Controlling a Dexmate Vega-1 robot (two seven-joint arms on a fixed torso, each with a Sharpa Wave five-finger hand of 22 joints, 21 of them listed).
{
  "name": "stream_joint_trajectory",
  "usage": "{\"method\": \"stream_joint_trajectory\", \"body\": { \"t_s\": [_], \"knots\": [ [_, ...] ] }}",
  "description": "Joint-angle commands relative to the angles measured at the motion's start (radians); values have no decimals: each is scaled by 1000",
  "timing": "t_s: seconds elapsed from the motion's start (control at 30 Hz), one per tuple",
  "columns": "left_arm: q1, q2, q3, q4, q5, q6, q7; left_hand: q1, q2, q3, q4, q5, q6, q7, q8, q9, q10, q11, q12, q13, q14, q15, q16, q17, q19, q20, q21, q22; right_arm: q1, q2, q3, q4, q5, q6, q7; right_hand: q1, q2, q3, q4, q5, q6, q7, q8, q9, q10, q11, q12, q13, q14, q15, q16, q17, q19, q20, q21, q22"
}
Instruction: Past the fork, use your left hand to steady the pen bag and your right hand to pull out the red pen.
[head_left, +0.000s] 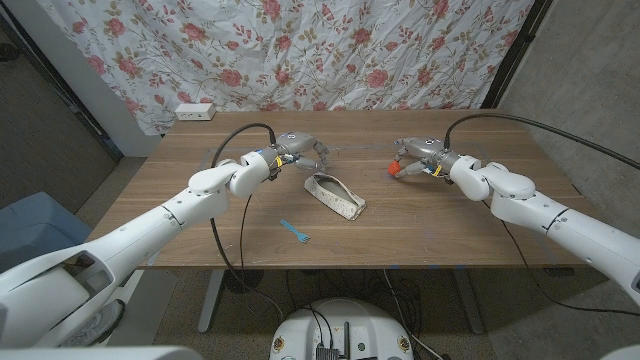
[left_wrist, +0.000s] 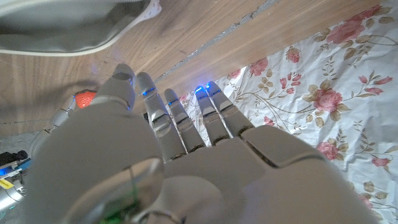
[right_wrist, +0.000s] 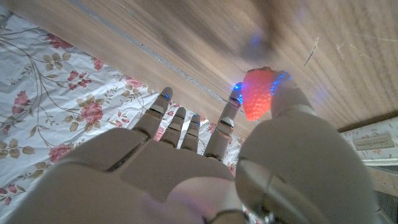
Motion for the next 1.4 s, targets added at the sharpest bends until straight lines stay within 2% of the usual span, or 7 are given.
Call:
{"method": "stream_joint_trajectory", "body": {
  "t_s": [0.03, 0.57, 0.8, 1.07, 1.23, 1.3, 1.4],
  "knots": [
    [28, -5, -21, -21, -70, 81, 13, -13, 3, -6, 1, -3, -10, 0, -2, 3, -7, 3, -4, 4, -7, -133, -4, 2, -7, 3, -2, 5, 9, 17, -29, 37, -11, -21, -29, 3, -1, -9, -1, -1, -5, -2, 5, 4, 15, 0, -1, 5, 11, -2, 5, 3, 7, 5, 6, 1],
    [79, -3, -74, -55, -142, 194, 94, -22, 7, -9, 3, -2, -30, 3, -5, 3, -19, 5, -5, 4, -12, -127, -4, 2, -11, 7, -3, 5, 21, 25, -52, 69, -1, -26, -30, 1, -13, -18, -3, 0, -37, -1, -8, 1, 10, -1, -5, 6, 19, 0, 8, 5, 17, -3, 7, 2],
    [92, -4, -84, -62, -164, 225, 127, -31, 11, -11, 6, -2, -40, 5, -6, 4, -24, 7, -5, 4, -15, -124, -4, 2, -13, 10, -3, 5, 26, 26, -59, 67, 1, -36, -16, -4, -23, -25, -2, 2, -77, 0, -25, -3, -4, 3, -11, 7, 14, 3, 6, 8, 15, 4, 5, 2],
    [106, -11, -96, -56, -197, 256, 168, -32, 13, -11, 5, -1, -46, 5, -5, 4, -25, 7, -4, 4, -16, -121, -4, 1, -14, 13, -3, 6, 32, 21, -63, 56, 6, -45, 18, -21, -43, -42, 2, 12, -164, 1, -64, -14, -29, 8, -18, 8, 3, 14, 1, 11, 6, 12, 1, 3],
    [116, -24, -103, -48, -235, 270, 190, -34, 17, -11, 5, -1, -49, 8, -5, 4, -24, 8, -3, 4, -16, -120, -4, 1, -15, 15, -3, 6, 40, 22, -66, 50, 11, -48, 43, -36, -49, -52, 6, 25, -242, 0, -100, -24, -57, 15, -24, 10, -11, 26, -6, 14, -6, 22, -2, 3],
    [121, -29, -107, -44, -252, 275, 198, -35, 17, -11, 5, -1, -49, 8, -4, 4, -24, 8, -3, 4, -17, -121, -4, 1, -15, 15, -3, 6, 44, 21, -67, 49, 13, -47, 55, -46, -53, -59, 9, 33, -293, 0, -124, -30, -81, 21, -27, 10, -26, 36, -13, 16, -17, 25, -3, 3],
    [126, -30, -114, -36, -279, 268, 209, -39, 15, -13, 4, -1, -57, 9, -6, 4, -28, 8, -4, 5, -20, -118, -5, 0, -16, 15, -3, 6, 47, 20, -65, 44, 19, -52, 71, -56, -57, -65, 10, 39, -323, 1, -138, -33, -98, 24, -29, 11, -36, 43, -17, 18, -24, 30, -4, 3]
  ]
}}
